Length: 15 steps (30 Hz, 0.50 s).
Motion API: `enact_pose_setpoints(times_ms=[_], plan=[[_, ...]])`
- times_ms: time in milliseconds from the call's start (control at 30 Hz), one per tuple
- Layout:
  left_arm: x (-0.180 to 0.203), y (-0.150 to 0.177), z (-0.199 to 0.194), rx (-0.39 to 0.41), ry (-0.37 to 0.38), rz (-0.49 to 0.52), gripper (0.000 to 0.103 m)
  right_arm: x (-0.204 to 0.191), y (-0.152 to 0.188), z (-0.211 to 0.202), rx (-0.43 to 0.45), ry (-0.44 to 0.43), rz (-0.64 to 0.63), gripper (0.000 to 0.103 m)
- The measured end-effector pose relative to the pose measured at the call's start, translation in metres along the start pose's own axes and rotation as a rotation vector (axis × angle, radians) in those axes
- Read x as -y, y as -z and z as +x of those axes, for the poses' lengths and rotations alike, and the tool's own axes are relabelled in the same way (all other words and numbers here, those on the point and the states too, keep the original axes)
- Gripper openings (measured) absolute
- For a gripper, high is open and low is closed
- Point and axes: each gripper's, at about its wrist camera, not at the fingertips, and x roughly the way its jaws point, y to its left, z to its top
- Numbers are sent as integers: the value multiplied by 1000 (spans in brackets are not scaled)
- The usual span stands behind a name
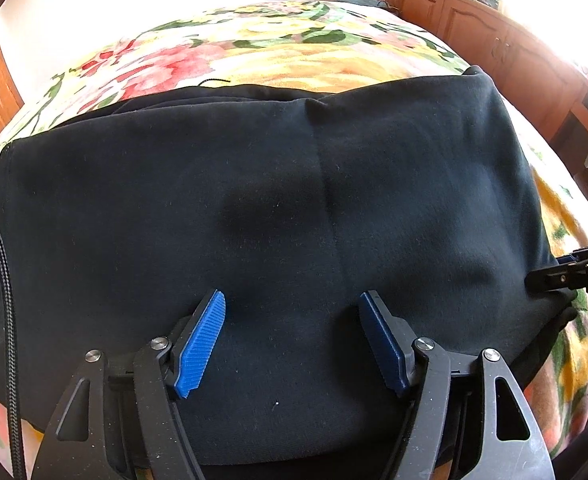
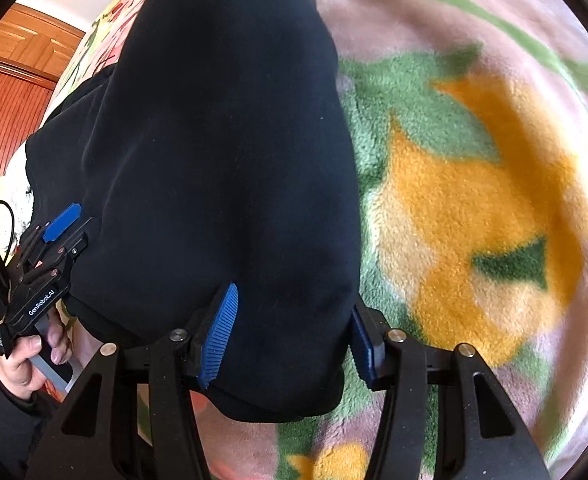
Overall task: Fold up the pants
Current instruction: 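Press the folded pants flat with both open grippers, then grasp the folded black pants edge with the right gripper while the left gripper grasps it too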
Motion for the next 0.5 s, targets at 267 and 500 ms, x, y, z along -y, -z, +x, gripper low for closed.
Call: enact_pose_setpoints(times_ms=[267, 500], plan=[[0, 1, -3, -1, 6, 2, 71, -20, -1, 2, 7, 26, -56, 41], [-3, -2, -8, -19, 23, -18, 72, -46, 5, -25, 103, 29, -119, 18]])
